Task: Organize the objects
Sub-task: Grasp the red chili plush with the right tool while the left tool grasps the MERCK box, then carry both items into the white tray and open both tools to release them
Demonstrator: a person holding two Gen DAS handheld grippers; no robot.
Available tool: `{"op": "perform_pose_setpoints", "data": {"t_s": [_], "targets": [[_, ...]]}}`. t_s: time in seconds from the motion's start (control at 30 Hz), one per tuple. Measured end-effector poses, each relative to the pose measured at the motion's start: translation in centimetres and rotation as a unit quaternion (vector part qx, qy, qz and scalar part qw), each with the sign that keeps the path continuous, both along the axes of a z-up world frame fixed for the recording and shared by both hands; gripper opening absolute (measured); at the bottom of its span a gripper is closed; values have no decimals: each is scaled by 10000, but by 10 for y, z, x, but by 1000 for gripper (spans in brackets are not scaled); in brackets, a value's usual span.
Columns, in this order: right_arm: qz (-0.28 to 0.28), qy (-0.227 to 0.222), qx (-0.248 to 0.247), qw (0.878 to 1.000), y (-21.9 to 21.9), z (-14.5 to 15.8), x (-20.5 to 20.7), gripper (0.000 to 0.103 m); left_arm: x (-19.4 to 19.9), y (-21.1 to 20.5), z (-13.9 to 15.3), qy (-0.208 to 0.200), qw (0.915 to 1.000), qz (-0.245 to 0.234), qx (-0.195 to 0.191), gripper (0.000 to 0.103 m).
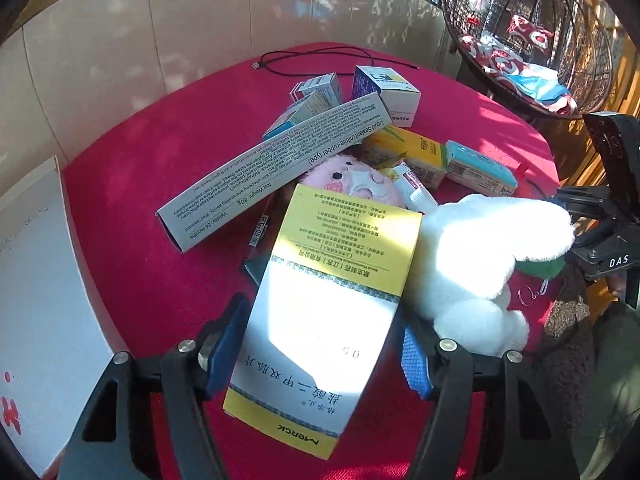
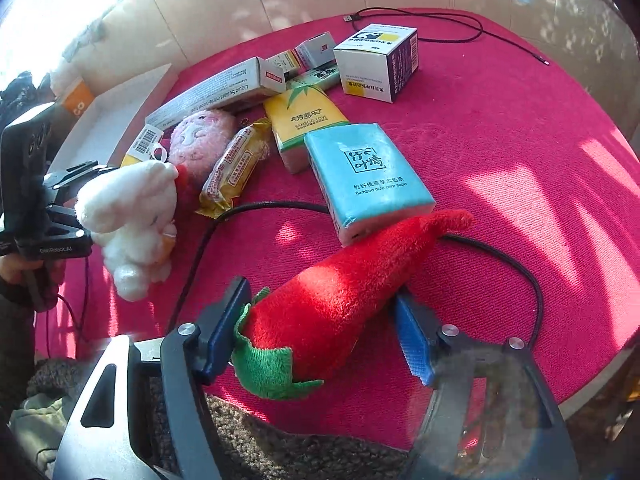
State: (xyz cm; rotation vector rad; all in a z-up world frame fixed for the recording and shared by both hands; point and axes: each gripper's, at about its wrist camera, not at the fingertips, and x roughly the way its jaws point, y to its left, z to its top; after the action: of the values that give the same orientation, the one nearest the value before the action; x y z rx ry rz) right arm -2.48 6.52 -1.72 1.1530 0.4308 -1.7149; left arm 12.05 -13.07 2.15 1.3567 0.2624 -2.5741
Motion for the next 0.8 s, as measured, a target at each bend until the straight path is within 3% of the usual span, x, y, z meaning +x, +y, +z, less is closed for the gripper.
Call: {"op": "perform_pose_setpoints", "data": {"t_s": [0.1,0.17,0.23,0.5,0.6,0.8], "targets": [[5,-21,-42,10000,3,1,-4,64,1,10,-12,-267,9995,-143,-85,63],[8,-68,-88,9999,4,0,-5,61,3,16,-15,-219,9994,-149,-234,62],[1,-122,-137,9998,7,0,-7,58,4,13,-13,-139,9998,4,-110,61],[34,-337,-449,9984,20,8,-11,38,19,21,15,657,9970,396,34,58],[43,-286,-528,9982,24,15,-10,37,29,24,29,1010,9929,623,16,58],[67,-94,-831,9965,32,35,-7,36,41,32,40,1335,9873,861,55,58]]}}
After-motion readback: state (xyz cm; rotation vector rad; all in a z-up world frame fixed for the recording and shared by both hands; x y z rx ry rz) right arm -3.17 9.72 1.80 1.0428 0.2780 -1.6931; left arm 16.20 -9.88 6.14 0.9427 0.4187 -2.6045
